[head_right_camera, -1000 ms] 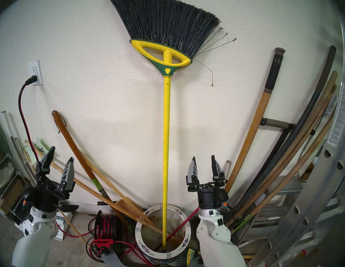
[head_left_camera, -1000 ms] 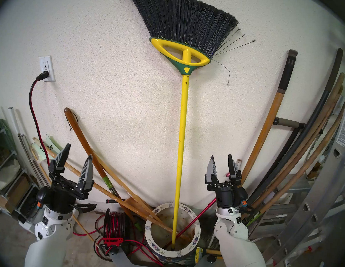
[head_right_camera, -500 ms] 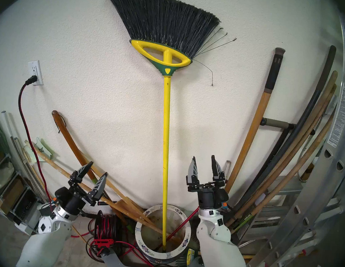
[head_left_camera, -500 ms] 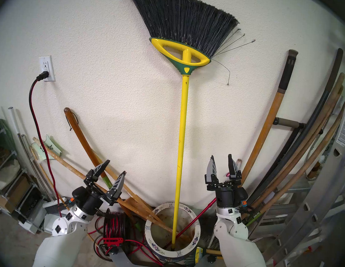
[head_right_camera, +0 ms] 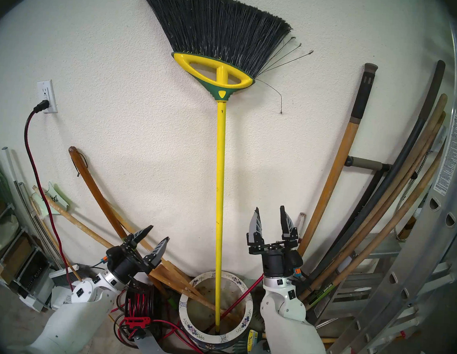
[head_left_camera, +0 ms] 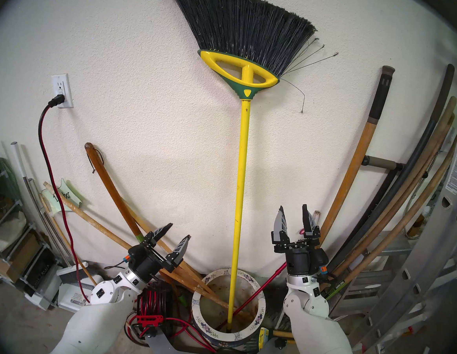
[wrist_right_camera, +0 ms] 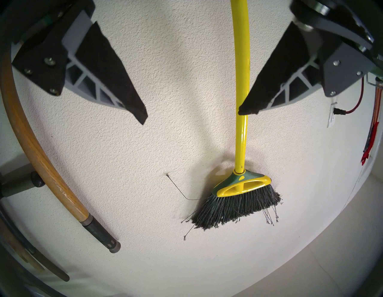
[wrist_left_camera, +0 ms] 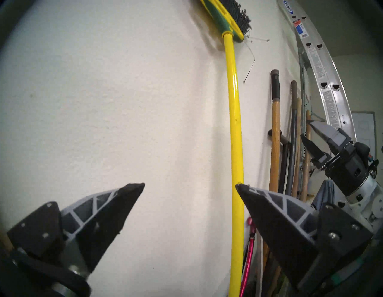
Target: Take wooden sticks or brooms out of the pot
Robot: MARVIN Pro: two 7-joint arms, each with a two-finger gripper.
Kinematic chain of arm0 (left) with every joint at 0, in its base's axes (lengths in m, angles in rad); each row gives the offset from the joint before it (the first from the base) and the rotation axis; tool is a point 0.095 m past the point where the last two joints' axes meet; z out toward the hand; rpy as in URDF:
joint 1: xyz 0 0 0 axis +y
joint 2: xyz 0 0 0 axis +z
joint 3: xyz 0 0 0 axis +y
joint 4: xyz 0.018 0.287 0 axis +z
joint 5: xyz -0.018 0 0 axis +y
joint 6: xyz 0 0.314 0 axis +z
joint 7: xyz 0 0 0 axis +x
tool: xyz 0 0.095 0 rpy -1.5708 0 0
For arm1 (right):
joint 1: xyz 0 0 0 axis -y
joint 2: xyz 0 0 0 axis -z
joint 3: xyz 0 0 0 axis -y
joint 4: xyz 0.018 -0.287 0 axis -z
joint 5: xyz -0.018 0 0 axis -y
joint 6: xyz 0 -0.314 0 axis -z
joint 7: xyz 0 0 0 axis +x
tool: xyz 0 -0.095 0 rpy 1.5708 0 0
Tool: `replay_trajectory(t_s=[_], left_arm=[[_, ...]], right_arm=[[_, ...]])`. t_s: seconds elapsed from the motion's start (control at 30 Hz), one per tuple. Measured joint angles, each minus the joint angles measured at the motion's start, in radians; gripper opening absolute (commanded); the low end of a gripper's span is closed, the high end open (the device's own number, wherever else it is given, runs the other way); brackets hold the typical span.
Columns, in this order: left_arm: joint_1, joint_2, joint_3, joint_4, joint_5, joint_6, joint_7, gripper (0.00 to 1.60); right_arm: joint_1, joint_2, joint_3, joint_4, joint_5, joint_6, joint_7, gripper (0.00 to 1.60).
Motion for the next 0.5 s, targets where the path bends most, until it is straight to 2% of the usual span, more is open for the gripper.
replay_trajectory(t_s=[0.5], left_arm=[[-0.175, -0.090, 0.104, 0.209, 0.068, 0.108, 0.032, 1.60]], right_arm=[[0.000, 0.000, 0.000, 0.000, 0.000, -0.001, 0.000, 1.60]])
